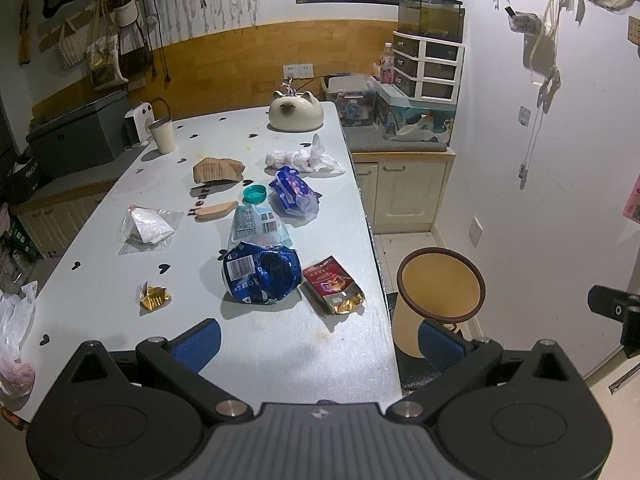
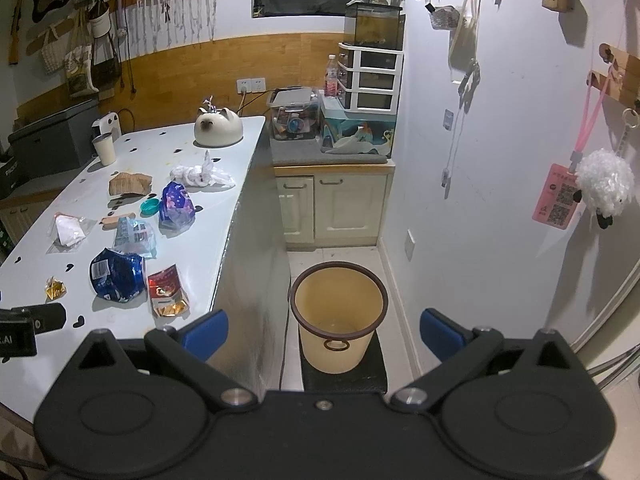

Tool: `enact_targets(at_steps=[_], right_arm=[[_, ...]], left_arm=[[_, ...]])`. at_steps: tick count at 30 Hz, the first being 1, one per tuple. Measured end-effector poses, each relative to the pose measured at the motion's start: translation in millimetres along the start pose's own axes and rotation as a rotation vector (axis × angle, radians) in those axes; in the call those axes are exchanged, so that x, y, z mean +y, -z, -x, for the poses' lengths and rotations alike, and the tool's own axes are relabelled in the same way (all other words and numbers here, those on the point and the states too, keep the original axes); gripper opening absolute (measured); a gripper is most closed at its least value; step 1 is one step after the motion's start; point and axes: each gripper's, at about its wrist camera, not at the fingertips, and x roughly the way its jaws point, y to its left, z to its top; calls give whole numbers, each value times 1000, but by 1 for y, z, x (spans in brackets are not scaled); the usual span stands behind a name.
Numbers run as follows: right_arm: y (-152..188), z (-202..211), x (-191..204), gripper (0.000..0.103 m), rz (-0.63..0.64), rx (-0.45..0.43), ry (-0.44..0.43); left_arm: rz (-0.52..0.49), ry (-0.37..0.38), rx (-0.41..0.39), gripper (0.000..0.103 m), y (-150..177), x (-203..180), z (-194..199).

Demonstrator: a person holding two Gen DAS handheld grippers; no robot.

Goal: Collect trash

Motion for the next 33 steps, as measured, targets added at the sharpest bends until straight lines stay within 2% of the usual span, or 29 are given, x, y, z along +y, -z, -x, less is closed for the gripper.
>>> enact_targets(at_steps=[33], right_arm=[[-1, -2, -1, 103, -1, -2, 1]], left_arm=[[1, -1, -5, 103, -2, 0, -2]])
